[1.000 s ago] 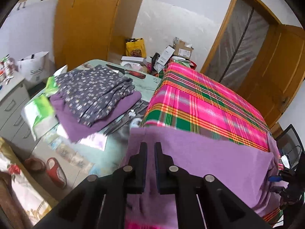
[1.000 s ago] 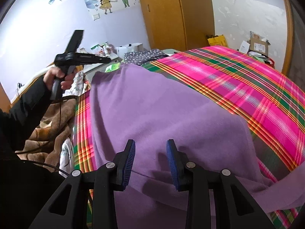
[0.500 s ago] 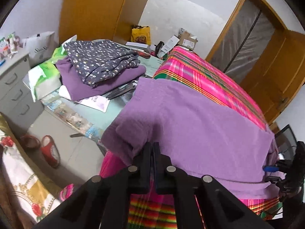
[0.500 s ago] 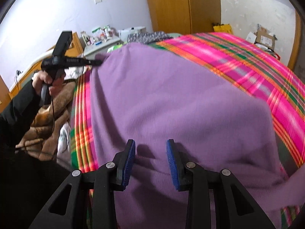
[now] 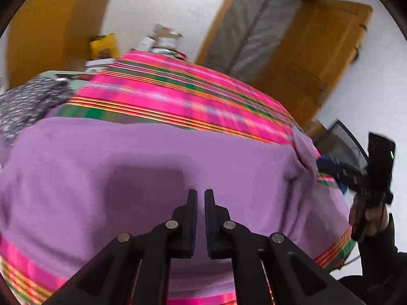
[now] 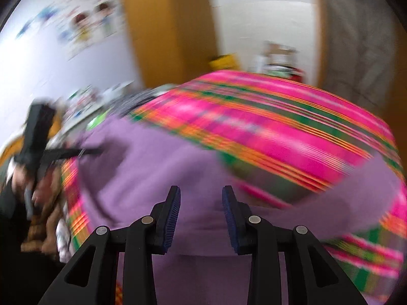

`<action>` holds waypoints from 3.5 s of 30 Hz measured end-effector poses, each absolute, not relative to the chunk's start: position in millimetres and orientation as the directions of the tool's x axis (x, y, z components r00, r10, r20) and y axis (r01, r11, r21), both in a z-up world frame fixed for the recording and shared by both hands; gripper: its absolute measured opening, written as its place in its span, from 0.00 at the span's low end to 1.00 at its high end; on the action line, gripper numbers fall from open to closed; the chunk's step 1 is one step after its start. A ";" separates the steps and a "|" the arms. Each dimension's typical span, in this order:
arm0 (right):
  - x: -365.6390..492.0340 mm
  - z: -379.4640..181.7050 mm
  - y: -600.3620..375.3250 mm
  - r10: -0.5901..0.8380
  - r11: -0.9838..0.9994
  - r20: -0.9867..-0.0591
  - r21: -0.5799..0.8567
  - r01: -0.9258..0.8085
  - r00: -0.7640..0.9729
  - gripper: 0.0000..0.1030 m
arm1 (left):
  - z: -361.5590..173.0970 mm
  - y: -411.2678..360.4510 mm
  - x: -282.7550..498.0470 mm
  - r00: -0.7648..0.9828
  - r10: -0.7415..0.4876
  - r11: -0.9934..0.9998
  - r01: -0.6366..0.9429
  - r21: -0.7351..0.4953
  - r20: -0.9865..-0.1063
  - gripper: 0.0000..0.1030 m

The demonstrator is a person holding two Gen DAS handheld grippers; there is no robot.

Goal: Fold clothes

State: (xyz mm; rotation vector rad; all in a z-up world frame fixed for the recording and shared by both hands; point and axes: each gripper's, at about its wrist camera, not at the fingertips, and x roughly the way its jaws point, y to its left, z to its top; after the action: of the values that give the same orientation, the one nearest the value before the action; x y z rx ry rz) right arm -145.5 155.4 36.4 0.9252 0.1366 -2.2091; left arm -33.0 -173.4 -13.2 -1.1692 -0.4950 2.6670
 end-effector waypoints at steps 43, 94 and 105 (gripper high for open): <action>-206.9 13.2 206.9 -0.366 -0.918 -0.785 0.218 0.330 -0.499 0.02 | -22.4 -9.7 -62.9 -0.472 0.500 -0.850 -0.429 -0.305 -0.726 0.18; -231.5 -12.0 186.6 -0.204 -0.965 -0.861 0.096 0.244 -0.466 0.05 | -40.1 25.5 -68.9 -0.342 0.649 -0.715 -0.580 -0.391 -0.679 0.05; -198.6 24.4 234.7 -0.305 -0.952 -0.747 0.229 0.202 -0.591 0.02 | -30.8 25.6 -59.8 -0.381 0.637 -0.730 -0.576 -0.367 -0.670 0.05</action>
State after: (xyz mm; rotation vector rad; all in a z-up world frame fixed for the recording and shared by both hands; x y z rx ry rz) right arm -198.6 234.7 24.4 1.2382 -0.1739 -2.5678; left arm -59.8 25.6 -30.8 -1.0781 -0.0931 2.1350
